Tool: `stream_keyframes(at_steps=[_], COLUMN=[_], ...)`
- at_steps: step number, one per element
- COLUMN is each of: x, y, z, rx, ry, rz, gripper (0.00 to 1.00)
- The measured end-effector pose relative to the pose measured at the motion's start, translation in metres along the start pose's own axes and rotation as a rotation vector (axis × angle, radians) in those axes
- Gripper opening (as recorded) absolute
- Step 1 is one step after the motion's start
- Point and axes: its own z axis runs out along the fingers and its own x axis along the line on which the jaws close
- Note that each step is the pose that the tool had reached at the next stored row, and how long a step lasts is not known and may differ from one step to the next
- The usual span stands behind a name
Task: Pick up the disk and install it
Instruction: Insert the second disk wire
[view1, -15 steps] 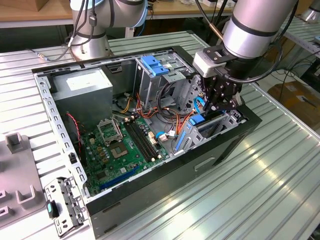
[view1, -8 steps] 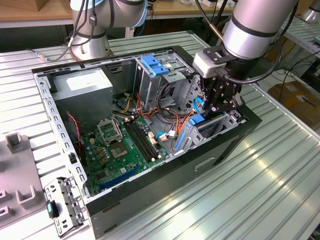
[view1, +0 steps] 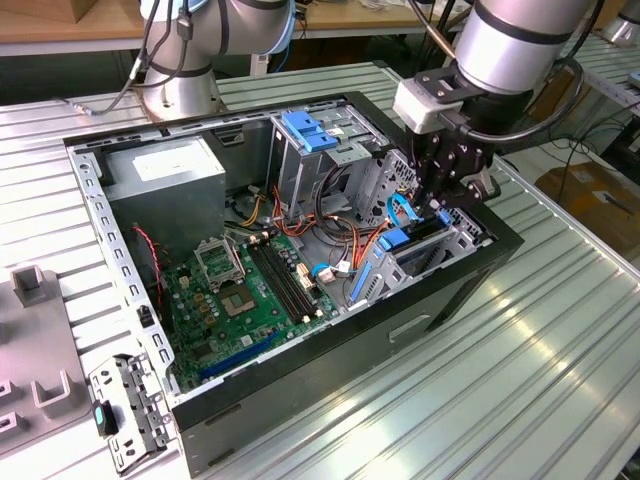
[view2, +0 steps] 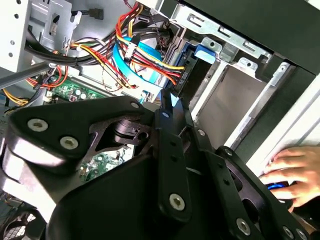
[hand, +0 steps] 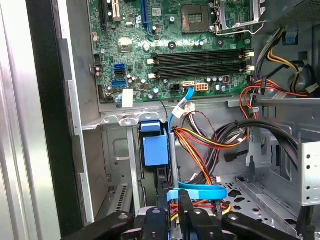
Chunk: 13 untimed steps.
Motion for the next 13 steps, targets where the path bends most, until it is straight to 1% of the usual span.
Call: stream_keyframes(at_steps=[2,4,13], x=[0.0000,0.0000,-0.0002], y=[0.0001,0.0001,0.0001], z=[0.0001,0.0000,0.0000], rx=[0.0000,0.0000,0.0001], ry=[-0.0002,-0.0001,-0.0001], rz=[0.000,0.000,0.000], gripper=[0.22,0.11,0.11])
